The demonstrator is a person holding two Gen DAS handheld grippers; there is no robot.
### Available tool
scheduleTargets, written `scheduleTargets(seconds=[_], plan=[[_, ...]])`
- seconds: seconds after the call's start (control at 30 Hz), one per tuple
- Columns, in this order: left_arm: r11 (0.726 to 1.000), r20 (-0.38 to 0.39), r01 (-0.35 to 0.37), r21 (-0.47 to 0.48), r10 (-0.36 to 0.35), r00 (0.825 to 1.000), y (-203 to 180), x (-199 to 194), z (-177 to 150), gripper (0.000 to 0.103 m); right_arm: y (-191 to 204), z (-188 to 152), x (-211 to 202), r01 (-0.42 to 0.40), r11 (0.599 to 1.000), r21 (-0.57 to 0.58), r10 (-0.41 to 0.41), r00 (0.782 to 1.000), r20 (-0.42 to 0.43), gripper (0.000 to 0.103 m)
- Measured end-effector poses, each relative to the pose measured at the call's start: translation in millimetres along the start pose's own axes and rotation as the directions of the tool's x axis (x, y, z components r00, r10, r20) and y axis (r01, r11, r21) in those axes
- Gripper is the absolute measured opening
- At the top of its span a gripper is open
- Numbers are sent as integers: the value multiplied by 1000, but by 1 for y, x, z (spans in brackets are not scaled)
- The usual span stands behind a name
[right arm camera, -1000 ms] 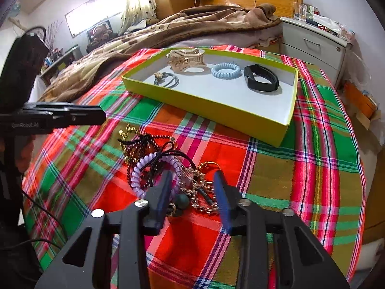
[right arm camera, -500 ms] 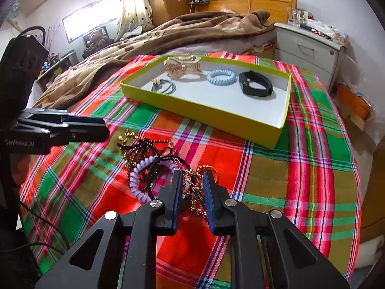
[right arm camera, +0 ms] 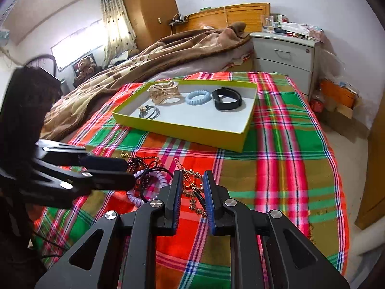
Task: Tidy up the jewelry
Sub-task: 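Grasp a gold chain with the right tool while the left tool grasps the black cord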
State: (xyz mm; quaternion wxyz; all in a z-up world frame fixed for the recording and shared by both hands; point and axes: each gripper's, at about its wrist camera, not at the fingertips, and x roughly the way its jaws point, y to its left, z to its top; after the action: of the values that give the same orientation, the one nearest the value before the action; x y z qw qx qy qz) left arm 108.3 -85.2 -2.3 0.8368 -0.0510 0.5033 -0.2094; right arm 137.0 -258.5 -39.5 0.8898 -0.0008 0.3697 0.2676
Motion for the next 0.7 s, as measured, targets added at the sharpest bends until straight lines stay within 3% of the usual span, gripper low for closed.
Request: scheduleTargets(seconds=[0.4, 0.5, 0.7], plan=[[996, -58, 18, -84, -23, 998, 0, 23, 5, 39, -5, -6, -4, -8, 1000, 21, 8, 1000, 20, 18], [997, -48, -28, -72, 25, 999, 0, 24, 6, 24, -6, -7, -6, -12, 1000, 22, 11, 1000, 24, 18], [997, -35, -24, -72, 21, 999, 3, 22, 5, 4, -5, -7, -8, -11, 1000, 21, 10, 1000, 29, 18]])
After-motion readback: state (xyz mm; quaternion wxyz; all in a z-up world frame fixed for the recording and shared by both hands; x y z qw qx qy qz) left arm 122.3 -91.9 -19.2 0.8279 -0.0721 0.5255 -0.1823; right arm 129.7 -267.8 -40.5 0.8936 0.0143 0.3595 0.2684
